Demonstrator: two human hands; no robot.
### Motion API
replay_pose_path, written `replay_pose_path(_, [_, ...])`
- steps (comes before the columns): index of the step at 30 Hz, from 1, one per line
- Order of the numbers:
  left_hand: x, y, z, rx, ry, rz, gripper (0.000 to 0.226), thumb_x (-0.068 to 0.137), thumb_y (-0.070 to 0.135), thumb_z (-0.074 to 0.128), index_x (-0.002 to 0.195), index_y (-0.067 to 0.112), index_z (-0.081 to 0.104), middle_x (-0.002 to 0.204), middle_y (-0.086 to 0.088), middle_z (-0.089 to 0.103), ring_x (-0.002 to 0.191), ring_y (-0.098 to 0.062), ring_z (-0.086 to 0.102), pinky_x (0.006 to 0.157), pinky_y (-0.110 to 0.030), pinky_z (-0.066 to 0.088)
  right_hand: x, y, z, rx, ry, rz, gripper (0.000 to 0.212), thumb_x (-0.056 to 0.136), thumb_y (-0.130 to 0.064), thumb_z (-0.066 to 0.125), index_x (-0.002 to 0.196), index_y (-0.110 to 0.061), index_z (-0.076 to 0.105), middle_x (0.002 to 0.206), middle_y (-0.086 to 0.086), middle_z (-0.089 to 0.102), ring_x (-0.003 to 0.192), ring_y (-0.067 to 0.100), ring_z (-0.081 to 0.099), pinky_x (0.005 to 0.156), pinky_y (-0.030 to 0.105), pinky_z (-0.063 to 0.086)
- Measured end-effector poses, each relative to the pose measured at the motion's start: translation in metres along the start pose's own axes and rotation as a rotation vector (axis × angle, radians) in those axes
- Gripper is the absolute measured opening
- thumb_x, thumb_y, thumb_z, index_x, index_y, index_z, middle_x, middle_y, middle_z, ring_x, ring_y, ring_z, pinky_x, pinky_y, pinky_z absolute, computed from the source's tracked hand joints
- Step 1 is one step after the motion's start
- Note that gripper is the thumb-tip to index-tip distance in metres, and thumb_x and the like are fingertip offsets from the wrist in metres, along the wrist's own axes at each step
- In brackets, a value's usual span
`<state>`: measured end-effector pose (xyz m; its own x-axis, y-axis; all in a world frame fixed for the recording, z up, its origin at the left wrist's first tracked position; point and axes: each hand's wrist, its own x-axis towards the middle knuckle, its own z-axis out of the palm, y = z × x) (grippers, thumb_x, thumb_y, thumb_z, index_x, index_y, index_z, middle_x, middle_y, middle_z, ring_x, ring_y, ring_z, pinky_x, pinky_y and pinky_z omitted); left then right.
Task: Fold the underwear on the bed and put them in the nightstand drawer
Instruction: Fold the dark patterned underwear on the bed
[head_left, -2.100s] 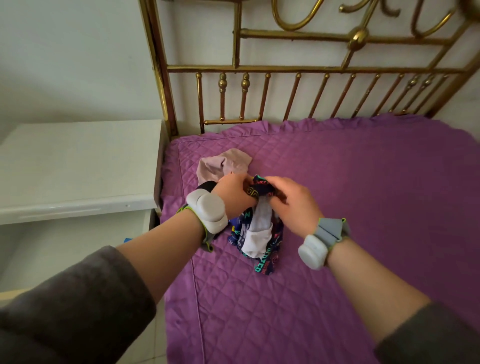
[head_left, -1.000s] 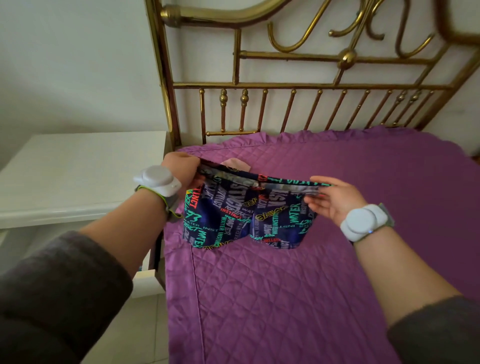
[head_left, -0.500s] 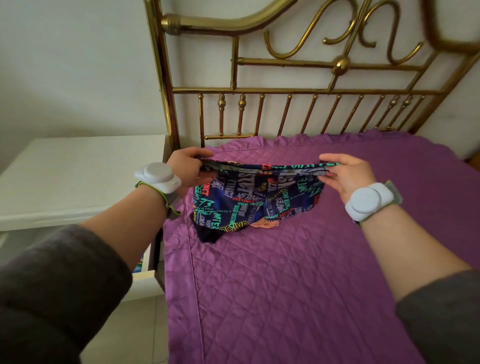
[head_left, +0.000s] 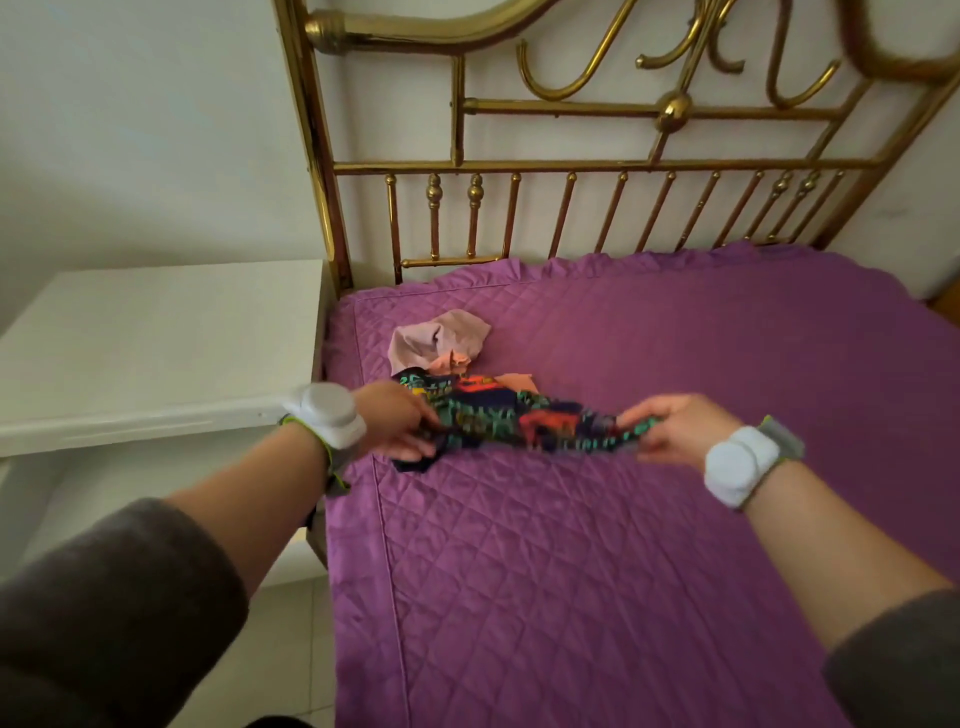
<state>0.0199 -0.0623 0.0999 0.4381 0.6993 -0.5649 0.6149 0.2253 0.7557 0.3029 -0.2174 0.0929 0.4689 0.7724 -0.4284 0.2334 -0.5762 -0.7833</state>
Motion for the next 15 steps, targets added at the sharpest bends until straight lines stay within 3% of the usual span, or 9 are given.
replay_pose_path(2, [0.002,-0.029,0.016,0.051,-0.056,-0.106,0.034,0.092,-0.009,0.030,0.079,0.004,0.059,0.069,-0.015,0.060,0.034,-0.011,0.057,0.041,-0.022,0.051,-0.003,0.035,0.016,-0.235,-0.174,0.156,0.030,0.080,0.016,0.054,0.093,-0.005,0.069,0.073,0.007,0.068,0.063,0.014,0.065,0.056,0.020,0.056])
replay_pose_path(5, [0.010,-0.055,0.028,0.162,-0.063,-0.134,0.026,0.089,-0.007,0.040,0.083,0.005,0.063,0.075,-0.014,0.064,0.046,-0.014,0.060,0.057,-0.026,0.054,-0.003,0.063,0.038,-0.230,-0.236,0.310,0.024,0.080,0.016,0.056,0.091,-0.002,0.068,0.069,0.012,0.067,0.055,0.014,0.067,0.066,0.027,0.058])
replay_pose_path(8, [0.015,-0.066,0.036,0.184,-0.045,-0.136,0.015,0.084,0.005,0.054,0.090,0.004,0.068,0.085,-0.014,0.061,0.063,-0.023,0.057,0.072,-0.033,0.055,-0.002,0.063,0.052,-0.227,-0.281,0.267,0.012,0.077,0.001,0.071,0.086,-0.007,0.071,0.074,0.008,0.068,0.069,0.015,0.066,0.079,0.031,0.058])
replay_pose_path(11, [0.019,-0.071,0.045,0.173,-0.029,-0.125,0.020,0.085,0.024,0.063,0.087,0.006,0.071,0.085,-0.010,0.060,0.073,-0.022,0.057,0.067,-0.030,0.056,-0.004,0.052,0.069,-0.246,-0.257,0.218,0.008,0.082,-0.019,0.070,0.080,-0.011,0.070,0.076,0.003,0.069,0.070,0.012,0.065,0.066,0.024,0.056])
replay_pose_path(13, [0.022,-0.076,0.054,0.207,-0.005,-0.060,0.019,0.086,0.022,0.063,0.086,0.007,0.073,0.079,-0.009,0.059,0.065,-0.020,0.055,0.064,-0.030,0.056,-0.005,0.048,0.085,-0.297,-0.171,0.161,0.013,0.086,-0.011,0.063,0.093,-0.003,0.070,0.073,0.004,0.065,0.063,0.014,0.061,0.055,0.018,0.051])
replay_pose_path(15, [0.025,-0.081,0.062,0.260,0.019,0.015,0.013,0.084,0.016,0.065,0.088,0.007,0.074,0.078,-0.008,0.063,0.066,-0.019,0.057,0.074,-0.035,0.058,-0.007,0.045,0.100,-0.391,-0.066,0.027,0.020,0.083,-0.002,0.060,0.100,-0.004,0.070,0.071,-0.001,0.060,0.067,0.017,0.058,0.054,0.015,0.046])
